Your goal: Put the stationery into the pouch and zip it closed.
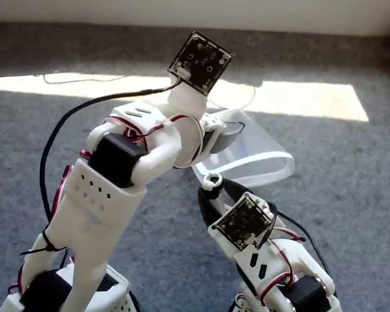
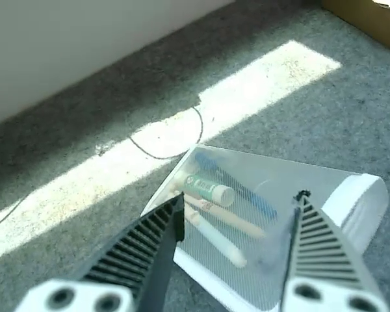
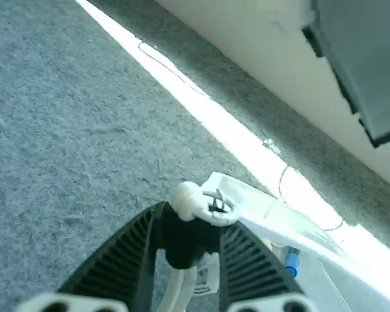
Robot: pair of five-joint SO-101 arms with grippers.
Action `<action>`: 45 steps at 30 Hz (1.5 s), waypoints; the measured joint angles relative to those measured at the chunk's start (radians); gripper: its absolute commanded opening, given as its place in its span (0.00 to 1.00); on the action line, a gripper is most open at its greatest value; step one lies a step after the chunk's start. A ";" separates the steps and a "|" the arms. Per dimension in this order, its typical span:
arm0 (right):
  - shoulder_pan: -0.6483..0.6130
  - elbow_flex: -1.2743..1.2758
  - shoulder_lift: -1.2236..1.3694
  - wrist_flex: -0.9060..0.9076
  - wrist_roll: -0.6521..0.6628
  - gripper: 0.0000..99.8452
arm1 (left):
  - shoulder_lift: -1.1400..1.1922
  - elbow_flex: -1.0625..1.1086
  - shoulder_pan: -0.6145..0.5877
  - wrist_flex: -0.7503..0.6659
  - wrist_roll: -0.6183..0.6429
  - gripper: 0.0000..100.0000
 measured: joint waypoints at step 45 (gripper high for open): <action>0.229 -0.005 -0.002 -0.143 -0.203 0.01 | -0.394 0.548 -0.003 -0.114 -0.275 0.29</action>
